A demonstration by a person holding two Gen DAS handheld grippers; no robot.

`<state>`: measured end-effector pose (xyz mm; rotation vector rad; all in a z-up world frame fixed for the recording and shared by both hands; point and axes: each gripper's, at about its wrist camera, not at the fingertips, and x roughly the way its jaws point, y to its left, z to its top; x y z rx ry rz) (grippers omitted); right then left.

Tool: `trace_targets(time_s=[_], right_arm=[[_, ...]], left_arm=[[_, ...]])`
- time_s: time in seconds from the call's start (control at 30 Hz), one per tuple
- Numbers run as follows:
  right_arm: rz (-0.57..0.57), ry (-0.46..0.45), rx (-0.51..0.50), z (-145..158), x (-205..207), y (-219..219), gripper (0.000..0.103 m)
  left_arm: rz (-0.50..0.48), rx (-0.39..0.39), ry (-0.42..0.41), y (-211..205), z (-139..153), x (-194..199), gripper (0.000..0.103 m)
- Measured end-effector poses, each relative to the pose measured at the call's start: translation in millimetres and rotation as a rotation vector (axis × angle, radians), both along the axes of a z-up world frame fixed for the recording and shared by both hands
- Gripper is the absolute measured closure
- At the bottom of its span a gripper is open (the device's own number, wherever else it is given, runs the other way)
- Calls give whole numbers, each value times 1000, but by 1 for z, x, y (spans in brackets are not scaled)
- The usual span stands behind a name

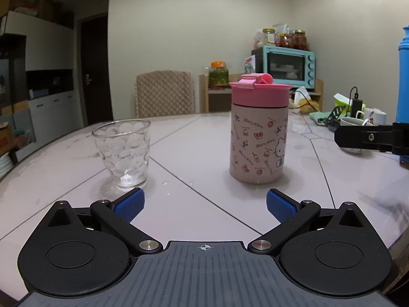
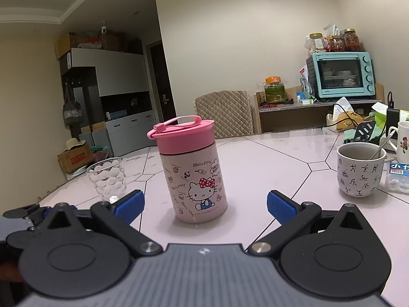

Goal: Unscrew bottle cap and pour
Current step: 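Move both tools toward the pink-lidded Hello Kitty bottle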

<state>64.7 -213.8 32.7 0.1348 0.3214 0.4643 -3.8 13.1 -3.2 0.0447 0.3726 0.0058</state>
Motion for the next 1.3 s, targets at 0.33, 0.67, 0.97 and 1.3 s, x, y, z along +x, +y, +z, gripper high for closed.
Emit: trace_targets(time_s=[0.33,0.67,0.97,1.3], right_arm=[[-1,0,5,-11,-3,-1,0],[2,-6,7,-11,2,0,0],[34,-20,23,-8,10,-5,0],[49,-29,55,-4,19,-19,0]], left_arm=[[-8,3,3,-2,1,5,0],[-12,8,3,-3,0,13,0],[2,6,11,-4,-1,21,0],[-16,32,13,-14,2,39,0]])
